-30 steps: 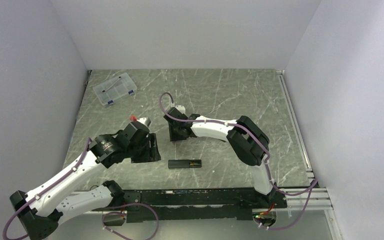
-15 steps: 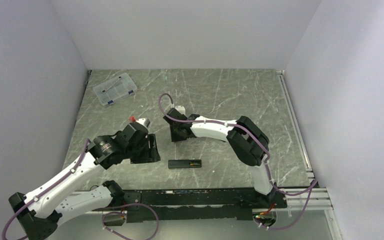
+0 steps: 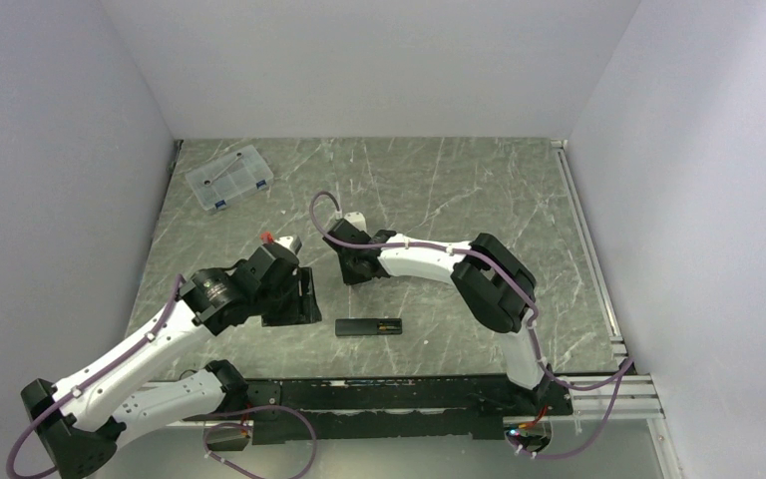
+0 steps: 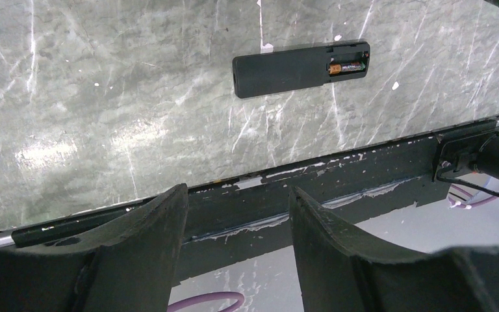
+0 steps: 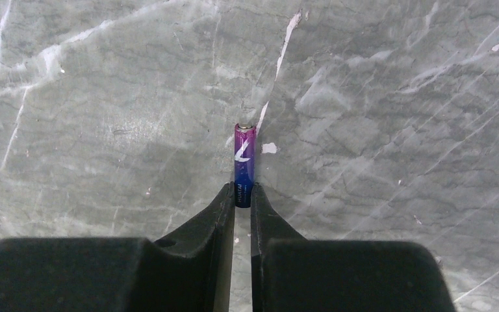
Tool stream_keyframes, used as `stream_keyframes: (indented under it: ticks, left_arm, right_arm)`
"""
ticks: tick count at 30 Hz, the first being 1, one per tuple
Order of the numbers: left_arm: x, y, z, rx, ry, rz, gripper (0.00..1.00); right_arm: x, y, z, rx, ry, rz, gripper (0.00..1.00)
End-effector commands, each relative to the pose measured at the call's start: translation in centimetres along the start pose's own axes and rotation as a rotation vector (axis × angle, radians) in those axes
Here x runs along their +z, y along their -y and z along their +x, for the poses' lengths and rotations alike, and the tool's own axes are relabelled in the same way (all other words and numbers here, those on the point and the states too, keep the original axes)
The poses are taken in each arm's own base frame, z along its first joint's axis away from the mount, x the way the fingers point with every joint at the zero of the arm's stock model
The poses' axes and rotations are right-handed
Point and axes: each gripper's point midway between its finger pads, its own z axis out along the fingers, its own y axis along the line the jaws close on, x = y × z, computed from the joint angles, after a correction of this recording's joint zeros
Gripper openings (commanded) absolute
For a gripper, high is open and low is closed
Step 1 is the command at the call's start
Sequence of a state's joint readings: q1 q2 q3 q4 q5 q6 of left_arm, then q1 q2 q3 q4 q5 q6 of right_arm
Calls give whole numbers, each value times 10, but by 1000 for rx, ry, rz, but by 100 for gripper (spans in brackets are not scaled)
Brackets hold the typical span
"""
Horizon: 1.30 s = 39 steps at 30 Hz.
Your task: Load the batteries into the remote control
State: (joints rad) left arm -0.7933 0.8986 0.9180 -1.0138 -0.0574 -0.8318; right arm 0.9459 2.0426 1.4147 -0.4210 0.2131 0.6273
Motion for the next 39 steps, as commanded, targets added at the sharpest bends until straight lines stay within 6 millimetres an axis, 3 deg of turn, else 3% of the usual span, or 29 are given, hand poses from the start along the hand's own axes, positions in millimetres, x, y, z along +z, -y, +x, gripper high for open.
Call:
stream_keyframes:
  ticks: [1,10,19,33,39]
  left_arm:
    - [1,5,-4,-3,6,20,64]
    - [9,6,1,-29,-13,20,63]
    - [24,8,6,-52,-41,16,63]
    - [48,14,8,-47,-90,3,62]
    - [51,16,8,-41,-97,9,62]
  right_arm:
    - [-3,10,7,-71,-22,29,0]
    - [-33,7,-4,-133,44,-49,0]
    - [-72,11,2,-244,70,-147,0]
    - [-132,20,38,-659,88,-388,0]
    - [-144,39,49,-816,61,-373,0]
